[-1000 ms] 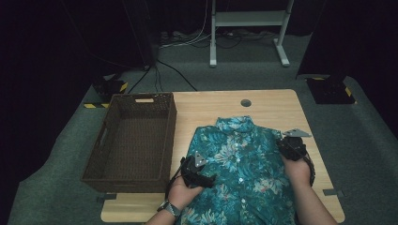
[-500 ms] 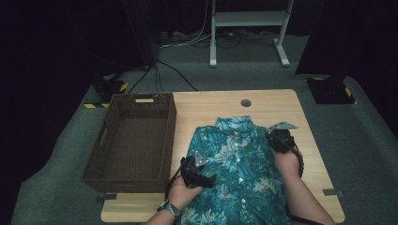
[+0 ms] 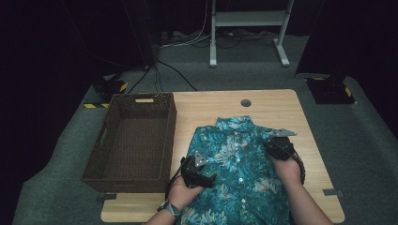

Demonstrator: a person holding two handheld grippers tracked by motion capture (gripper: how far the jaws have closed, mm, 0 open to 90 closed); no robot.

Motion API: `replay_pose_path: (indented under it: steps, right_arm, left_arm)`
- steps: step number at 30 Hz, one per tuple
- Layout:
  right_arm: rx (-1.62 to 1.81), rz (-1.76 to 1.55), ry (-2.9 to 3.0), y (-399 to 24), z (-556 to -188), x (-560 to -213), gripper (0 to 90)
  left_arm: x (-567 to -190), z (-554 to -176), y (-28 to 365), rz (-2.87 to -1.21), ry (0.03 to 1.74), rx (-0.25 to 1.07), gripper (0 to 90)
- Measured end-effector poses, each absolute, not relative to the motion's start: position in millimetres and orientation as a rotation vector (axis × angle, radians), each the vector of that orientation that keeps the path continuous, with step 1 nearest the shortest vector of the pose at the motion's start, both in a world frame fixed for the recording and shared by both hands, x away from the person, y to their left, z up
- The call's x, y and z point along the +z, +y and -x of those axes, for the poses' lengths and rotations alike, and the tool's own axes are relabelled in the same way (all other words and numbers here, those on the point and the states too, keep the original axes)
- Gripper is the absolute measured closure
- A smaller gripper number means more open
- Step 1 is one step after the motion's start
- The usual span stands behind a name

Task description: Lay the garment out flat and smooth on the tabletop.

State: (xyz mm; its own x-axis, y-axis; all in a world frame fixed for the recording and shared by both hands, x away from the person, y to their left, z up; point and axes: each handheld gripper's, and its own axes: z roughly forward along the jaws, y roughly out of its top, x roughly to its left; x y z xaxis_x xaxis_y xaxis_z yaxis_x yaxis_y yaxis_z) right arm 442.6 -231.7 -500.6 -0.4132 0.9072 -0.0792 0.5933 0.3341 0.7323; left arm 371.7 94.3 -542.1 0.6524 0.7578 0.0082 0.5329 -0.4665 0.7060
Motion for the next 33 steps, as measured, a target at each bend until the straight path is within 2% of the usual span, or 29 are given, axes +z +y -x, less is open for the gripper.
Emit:
replay_pose_path:
  steps: [14, 22, 33]
  right_arm:
    - [0.927, -1.357, 2.024, -277.3, -414.3, -480.0, 68.0]
    - [0.931, -1.394, 2.011, -292.3, -396.9, -490.8, 63.3]
    - [0.908, -1.497, 1.997, -312.1, -390.6, -514.9, 55.9]
  left_arm:
    - [-542.1, -371.6, 94.4, -2.182, 0.996, 0.423, 0.0]
    - [-542.2, -371.5, 94.3, -2.18, 0.997, 0.424, 0.0]
    - [-542.2, -371.4, 94.3, -2.178, 0.998, 0.424, 0.0]
